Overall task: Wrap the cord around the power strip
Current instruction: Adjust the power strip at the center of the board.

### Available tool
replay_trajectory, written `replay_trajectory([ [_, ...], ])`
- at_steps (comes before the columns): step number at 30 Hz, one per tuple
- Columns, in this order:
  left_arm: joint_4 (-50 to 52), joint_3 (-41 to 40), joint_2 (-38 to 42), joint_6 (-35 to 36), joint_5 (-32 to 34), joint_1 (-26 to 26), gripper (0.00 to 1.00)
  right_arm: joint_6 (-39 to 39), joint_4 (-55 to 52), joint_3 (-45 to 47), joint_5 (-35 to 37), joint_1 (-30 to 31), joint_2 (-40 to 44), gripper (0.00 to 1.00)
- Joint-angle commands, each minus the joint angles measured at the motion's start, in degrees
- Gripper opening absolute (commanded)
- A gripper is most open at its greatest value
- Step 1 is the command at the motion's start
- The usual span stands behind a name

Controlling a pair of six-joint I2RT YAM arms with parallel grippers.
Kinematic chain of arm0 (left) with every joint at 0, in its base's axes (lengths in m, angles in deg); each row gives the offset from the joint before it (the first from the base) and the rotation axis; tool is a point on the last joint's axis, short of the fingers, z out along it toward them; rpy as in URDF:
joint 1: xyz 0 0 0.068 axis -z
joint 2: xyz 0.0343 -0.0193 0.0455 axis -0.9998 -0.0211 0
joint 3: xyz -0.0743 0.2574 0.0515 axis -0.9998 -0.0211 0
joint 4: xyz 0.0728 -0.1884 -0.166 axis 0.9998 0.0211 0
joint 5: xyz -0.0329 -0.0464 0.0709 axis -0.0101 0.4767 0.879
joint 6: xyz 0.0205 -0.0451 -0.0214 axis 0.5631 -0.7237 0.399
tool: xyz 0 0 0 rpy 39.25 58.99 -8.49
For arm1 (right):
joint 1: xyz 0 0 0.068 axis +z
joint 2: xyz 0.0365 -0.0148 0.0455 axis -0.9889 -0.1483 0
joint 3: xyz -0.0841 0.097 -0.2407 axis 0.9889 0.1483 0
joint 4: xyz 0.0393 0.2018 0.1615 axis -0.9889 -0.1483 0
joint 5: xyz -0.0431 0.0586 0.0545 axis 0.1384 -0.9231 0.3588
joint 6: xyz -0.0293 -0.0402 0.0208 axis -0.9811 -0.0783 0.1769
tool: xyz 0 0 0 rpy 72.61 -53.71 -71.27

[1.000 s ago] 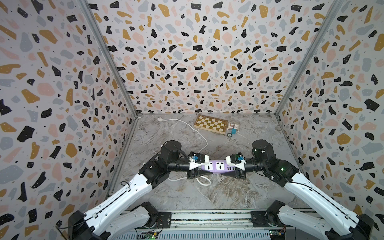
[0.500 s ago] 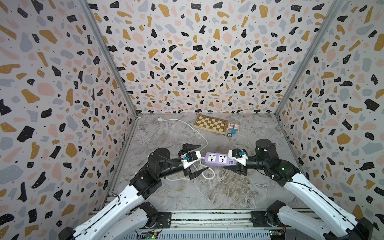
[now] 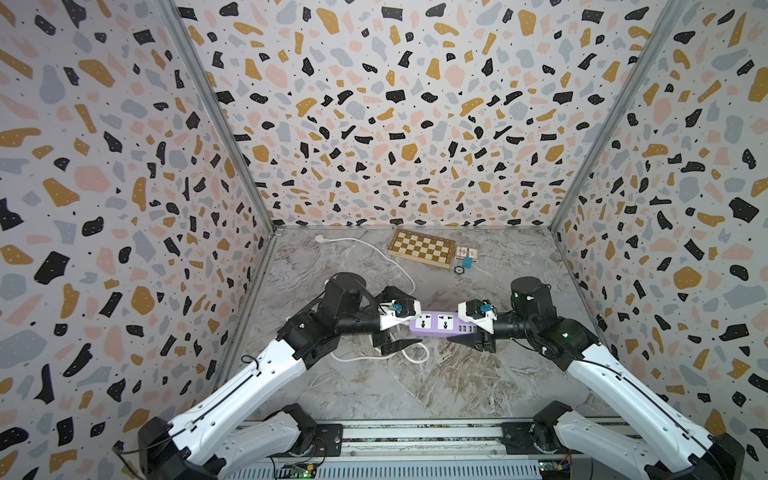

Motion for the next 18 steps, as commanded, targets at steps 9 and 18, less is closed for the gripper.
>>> replay_trajectory([
  [9, 8.04, 6.28, -6.67, 5.30, -9.54, -0.23, 0.59, -1.82, -0.14, -2.73, -2.96, 1.38, 2.03, 0.17],
  [18, 8.31, 7.69, -5.76, 4.76, -11.85, 0.23, 0.12, -1.64, -1.19, -2.64, 3.76, 3.54, 0.81, 0.42],
])
